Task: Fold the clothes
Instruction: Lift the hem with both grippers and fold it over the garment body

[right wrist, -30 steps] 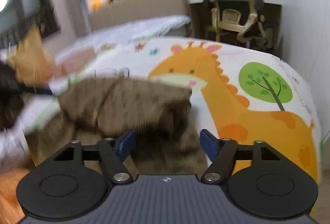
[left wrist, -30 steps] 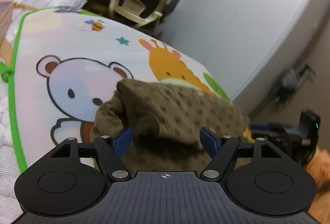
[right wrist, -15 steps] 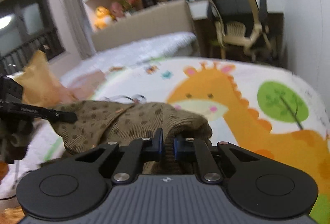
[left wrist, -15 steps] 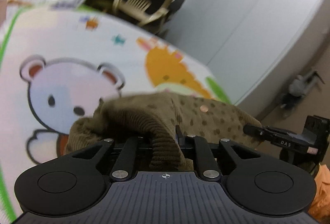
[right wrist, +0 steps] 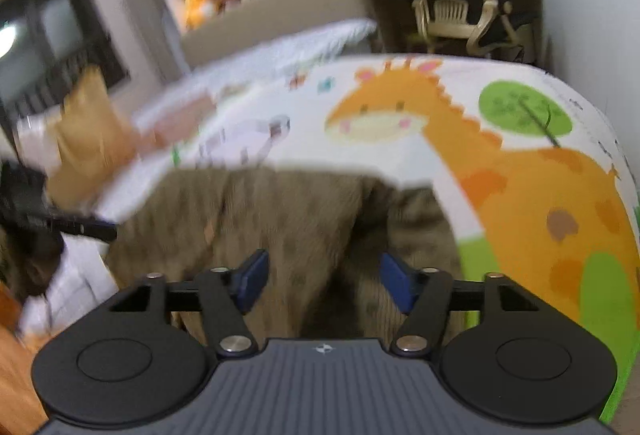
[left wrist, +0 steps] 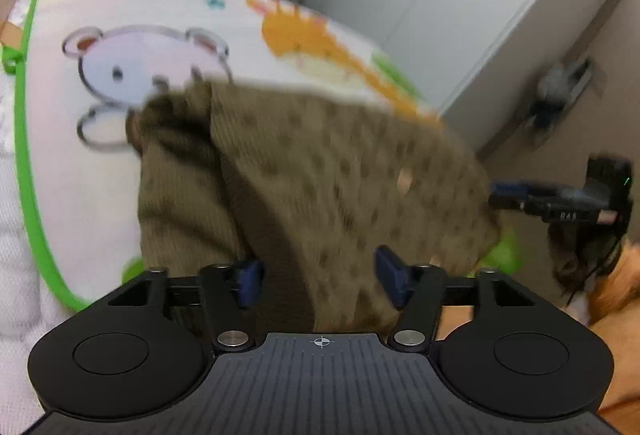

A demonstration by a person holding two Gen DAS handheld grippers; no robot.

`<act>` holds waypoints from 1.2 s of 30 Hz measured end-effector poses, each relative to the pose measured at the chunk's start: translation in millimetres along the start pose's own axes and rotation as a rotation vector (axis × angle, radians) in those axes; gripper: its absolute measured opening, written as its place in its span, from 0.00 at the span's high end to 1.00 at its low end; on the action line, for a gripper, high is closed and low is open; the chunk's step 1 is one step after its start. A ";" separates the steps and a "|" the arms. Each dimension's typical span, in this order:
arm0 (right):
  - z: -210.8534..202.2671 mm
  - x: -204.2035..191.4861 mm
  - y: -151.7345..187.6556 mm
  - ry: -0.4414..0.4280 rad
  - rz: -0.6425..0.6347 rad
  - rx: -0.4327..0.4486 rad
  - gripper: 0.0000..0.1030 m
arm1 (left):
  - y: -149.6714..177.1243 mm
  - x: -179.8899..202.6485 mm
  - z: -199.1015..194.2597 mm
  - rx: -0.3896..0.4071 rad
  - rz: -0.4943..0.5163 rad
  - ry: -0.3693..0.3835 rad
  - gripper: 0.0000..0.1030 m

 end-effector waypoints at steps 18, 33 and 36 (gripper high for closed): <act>168.4 30.7 -134.1 -0.229 0.263 -0.051 0.25 | -133.7 -81.6 93.5 0.104 -0.223 0.082 0.08; 161.4 36.2 -120.6 0.011 -0.004 -0.035 0.25 | -129.6 -78.7 92.0 0.061 -0.151 0.004 0.07; 160.0 48.3 -93.1 0.051 -0.011 -0.094 0.24 | -100.1 -76.3 77.6 0.045 -0.193 0.087 0.07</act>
Point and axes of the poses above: each gripper's, at about its wrist camera, not at the fingertips, and z roughly the way its jaws point, x to its right, y to its underside, the point moved 3 cm from there along z, roughly the way its jaws point, and after that the axes turned 2 degrees about z, right-handed, at the moved point
